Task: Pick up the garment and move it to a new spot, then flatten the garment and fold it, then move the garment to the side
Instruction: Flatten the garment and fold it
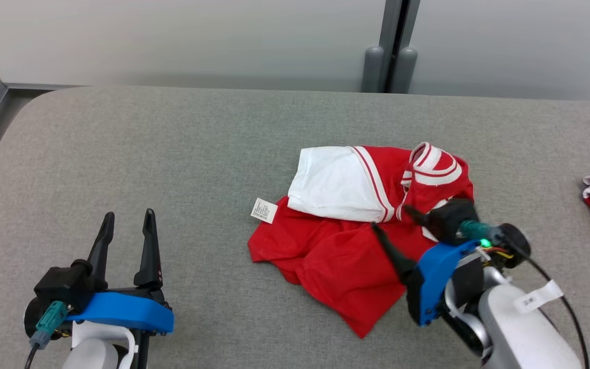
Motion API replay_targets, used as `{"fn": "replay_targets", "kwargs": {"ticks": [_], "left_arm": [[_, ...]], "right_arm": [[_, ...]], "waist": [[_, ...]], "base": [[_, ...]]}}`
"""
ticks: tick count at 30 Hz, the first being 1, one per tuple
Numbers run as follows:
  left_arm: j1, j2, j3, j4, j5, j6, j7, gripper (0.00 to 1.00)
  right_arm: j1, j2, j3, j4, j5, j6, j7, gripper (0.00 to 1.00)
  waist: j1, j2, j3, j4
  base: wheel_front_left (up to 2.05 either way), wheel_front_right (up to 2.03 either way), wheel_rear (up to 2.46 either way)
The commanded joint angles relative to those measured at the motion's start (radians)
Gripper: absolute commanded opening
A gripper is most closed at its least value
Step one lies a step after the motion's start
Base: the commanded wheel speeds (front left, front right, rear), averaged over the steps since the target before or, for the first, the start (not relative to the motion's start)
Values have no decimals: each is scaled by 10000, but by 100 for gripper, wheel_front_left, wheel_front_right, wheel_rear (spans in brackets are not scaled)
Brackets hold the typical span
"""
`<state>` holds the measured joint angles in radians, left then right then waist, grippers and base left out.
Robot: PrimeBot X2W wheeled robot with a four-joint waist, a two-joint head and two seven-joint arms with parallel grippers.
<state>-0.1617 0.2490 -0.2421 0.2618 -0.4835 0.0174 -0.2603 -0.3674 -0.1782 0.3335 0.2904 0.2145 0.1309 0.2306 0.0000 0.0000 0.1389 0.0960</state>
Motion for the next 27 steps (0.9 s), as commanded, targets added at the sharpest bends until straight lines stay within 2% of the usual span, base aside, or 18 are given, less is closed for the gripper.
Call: {"fn": "replay_targets", "kwargs": {"ticks": [1, 6, 11, 15, 20, 27], "left_arm": [[-54, 4, -11, 1, 22, -20, -52, 100], [-179, -54, -18, 112, 46, -123, -51, 100], [-150, -79, 108, 138, 86, -150, -57, 100], [-309, -183, 150, 105, 151, -181, -58, 100], [-506, -360, 118, 157, 284, -320, -59, 100], [-711, -538, 271, 288, 431, -487, -60, 100]], "right_arm": [[159, -114, 29, -109, -53, -2, 59, 100], [160, -51, 861, -785, -156, 0, 464, 100], [-297, -356, 1007, -950, -605, 0, 787, 100], [-698, -751, 1069, -196, -995, 0, 1007, 100], [-1401, -1147, 1345, 927, -1266, 0, 773, 100], [-2394, -1314, 2011, 2449, -1141, 0, 785, 100]], "waist": [[0, 0, 37, 54], [0, 0, 112, 294], [0, 0, 167, 370], [0, 0, 347, 483], [0, 0, 643, 690], [0, 0, 969, 872]], "base": [[0, 0, 0], [0, 0, 0], [0, 0, 0], [0, 0, 0], [0, 0, 0], [0, 0, 0]]}}
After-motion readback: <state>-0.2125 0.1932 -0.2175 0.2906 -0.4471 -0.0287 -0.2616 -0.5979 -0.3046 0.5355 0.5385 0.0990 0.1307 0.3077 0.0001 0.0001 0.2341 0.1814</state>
